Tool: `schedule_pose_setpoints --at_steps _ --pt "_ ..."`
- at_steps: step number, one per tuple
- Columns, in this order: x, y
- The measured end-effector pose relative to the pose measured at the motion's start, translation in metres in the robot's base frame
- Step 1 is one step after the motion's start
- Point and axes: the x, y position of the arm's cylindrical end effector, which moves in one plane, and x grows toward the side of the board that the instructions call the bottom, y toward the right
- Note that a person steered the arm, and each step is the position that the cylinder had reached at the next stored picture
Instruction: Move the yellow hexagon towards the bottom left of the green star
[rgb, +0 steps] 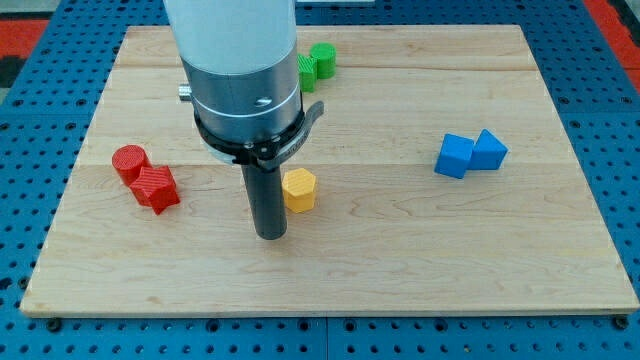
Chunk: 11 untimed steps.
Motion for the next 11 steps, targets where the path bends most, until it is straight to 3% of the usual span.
schedule_pose_setpoints --at_steps 1,3,4,6,8,10,11 --pt "-0.035 -0.001" --pt "-0.148 -0.007" --pt "-0.161 -0.008" --pt "-0.069 -0.009" --pt "-0.015 0.012" --pt "-0.027 0.043" --pt "-0.065 0.028"
